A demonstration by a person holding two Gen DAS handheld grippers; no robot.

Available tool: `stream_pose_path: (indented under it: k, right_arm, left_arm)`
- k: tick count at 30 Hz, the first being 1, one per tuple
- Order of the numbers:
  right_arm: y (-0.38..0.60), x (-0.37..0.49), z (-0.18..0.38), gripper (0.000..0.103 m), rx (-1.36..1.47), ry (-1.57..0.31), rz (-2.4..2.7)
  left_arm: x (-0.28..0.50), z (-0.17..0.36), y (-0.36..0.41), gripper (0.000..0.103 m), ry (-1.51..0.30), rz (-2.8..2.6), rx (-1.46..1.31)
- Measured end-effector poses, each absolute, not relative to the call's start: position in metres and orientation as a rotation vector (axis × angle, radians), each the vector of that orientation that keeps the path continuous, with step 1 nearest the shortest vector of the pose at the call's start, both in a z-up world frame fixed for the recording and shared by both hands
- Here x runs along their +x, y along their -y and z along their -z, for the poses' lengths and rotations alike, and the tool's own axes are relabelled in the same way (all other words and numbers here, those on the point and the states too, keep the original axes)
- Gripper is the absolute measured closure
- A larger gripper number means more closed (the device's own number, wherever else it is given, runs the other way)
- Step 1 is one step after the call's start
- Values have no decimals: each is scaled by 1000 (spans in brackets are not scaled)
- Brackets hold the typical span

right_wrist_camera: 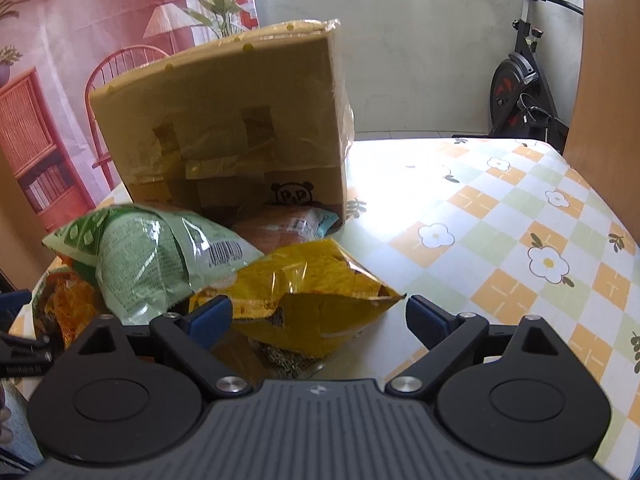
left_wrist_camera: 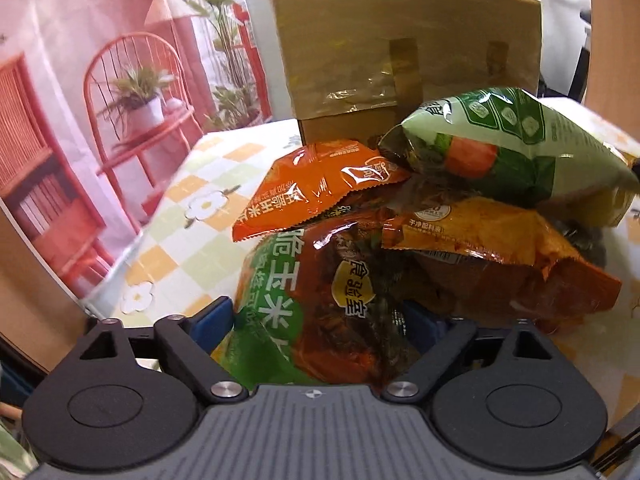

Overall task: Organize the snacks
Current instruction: 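Lower the right gripper onto the yellow-gold snack bag and close on it, then lift the yellow-gold bag with the right gripper toward the box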

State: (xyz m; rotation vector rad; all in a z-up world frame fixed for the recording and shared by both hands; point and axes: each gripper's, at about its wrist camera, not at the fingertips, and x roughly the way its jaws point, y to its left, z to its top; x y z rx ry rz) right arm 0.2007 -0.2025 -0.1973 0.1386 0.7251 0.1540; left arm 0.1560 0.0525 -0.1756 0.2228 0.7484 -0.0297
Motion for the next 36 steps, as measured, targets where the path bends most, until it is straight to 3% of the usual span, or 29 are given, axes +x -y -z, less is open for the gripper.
stream_pose_path:
  k: [11, 16, 31, 36]
  right_arm:
    - [195, 201, 213, 9, 69, -738, -191]
    - [180, 205, 222, 9, -78, -705, -201]
    - [172, 231, 250, 8, -13, -637, -258]
    - [180, 224, 248, 17, 6, -596, -263]
  left_arm:
    - [155, 187, -41, 12, -772, 2, 303]
    - [151, 179, -51, 22, -766, 8, 214]
    - [145, 171, -71, 25, -748, 76, -19]
    - [148, 171, -71, 26, -749, 88, -39]
